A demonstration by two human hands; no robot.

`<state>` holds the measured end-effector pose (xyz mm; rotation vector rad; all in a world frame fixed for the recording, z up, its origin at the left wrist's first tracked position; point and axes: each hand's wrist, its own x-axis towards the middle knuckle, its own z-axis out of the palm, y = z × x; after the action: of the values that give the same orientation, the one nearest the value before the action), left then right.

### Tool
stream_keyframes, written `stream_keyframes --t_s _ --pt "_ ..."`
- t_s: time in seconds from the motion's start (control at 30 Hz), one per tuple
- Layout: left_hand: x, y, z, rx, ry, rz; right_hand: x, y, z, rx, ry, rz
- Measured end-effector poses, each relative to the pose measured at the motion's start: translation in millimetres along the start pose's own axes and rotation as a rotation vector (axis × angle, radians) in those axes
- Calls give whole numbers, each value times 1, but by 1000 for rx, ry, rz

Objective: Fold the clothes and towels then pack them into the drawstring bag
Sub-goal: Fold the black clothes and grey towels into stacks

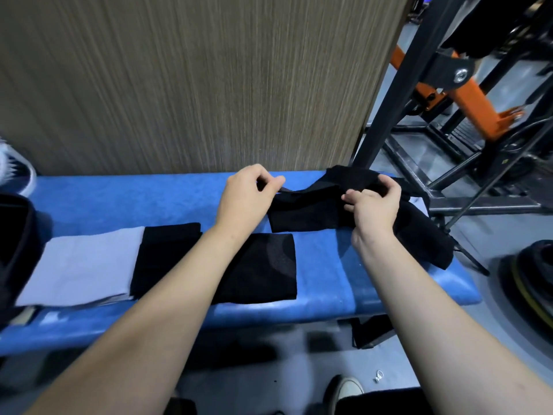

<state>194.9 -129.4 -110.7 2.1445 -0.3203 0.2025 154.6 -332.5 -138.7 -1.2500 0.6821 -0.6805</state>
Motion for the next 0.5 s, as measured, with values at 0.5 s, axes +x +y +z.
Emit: stream_keyframes --t_s 0.5 --pt "-94 20 -72 -263 192 77 -89 -29 -58 -6 -297 202"
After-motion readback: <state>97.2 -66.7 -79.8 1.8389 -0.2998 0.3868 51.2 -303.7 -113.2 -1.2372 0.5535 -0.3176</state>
